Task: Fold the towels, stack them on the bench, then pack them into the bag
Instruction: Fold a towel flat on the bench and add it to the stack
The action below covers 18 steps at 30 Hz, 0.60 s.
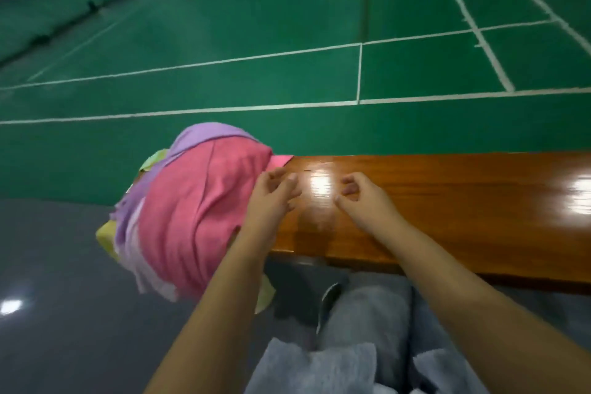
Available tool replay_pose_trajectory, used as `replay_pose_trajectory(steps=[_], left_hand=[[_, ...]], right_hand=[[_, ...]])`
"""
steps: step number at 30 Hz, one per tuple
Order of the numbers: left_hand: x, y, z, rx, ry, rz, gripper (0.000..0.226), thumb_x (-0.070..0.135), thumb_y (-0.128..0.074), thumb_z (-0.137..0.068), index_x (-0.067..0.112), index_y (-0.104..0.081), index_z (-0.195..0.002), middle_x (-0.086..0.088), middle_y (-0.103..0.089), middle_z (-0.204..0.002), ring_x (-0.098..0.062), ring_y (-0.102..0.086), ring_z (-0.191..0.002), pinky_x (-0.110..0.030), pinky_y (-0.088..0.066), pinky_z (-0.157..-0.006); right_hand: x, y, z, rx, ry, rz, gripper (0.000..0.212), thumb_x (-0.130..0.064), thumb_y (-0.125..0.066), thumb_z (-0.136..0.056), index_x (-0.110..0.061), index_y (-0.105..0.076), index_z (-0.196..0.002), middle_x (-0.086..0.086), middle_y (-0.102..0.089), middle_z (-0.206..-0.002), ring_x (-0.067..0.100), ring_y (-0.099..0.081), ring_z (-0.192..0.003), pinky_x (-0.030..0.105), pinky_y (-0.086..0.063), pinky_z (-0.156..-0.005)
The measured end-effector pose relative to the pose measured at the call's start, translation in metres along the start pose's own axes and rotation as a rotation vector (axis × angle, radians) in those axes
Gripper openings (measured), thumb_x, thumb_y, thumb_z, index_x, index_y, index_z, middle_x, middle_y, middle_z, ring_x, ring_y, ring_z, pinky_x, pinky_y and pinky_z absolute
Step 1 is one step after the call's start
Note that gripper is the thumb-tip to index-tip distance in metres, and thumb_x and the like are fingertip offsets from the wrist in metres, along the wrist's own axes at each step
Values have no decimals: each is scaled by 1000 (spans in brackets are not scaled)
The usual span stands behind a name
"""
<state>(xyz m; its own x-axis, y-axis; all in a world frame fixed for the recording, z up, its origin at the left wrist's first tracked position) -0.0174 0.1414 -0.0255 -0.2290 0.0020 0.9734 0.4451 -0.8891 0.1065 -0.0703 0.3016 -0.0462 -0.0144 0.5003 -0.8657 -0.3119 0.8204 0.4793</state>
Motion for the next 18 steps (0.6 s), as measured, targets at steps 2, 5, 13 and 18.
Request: replay_pose_trajectory(steps=[2,5,13,18], left_hand=[[-3,52,-6,168,-72,-144,25,30,-64,-89,26,-53,-111,4,-62,-106,-17,-62,-96,-36,-53,-87],[-4,121,-9,443,-230,-360,17,21,-59,-92,23,-54,-108,4,-59,-107,-14,-57,-99,-29,-46,-88],[-33,217,-16,667,-81,-619,46,22,-67,-85,-1,-58,-123,-18,-62,-117,-33,-58,-108,-37,-45,-93],[-38,227,-12,623,-87,-559,17,11,-67,-83,4,-67,-98,-9,-67,-92,-21,-60,-86,-28,-45,-77]], right_hand=[[-14,-34,-3,-74,8,3,37,-24,-61,-91,-16,-49,-125,0,-57,-110,14,-54,-91,21,-41,-62],[-29,-67,-8,-132,23,44,38,-25,-61,-89,-20,-49,-125,-1,-58,-112,16,-57,-98,30,-49,-80],[-56,-117,-13,-245,101,73,30,-29,-65,-87,-23,-57,-115,-3,-61,-104,14,-58,-95,29,-47,-80],[-73,-157,-3,-384,144,-21,31,-26,-70,-84,-19,-61,-113,-6,-59,-95,9,-56,-87,23,-46,-79]])
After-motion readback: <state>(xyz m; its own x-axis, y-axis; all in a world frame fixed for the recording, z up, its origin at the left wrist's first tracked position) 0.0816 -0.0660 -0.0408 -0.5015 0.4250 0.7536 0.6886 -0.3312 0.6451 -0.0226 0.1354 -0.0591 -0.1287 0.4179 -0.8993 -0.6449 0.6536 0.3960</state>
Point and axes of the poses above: each hand's wrist, its own z-axis away from the middle knuckle, its own y-axis out of the back of the hand, x = y × z, the point moved 4 cm from there along -z, towards the middle knuckle
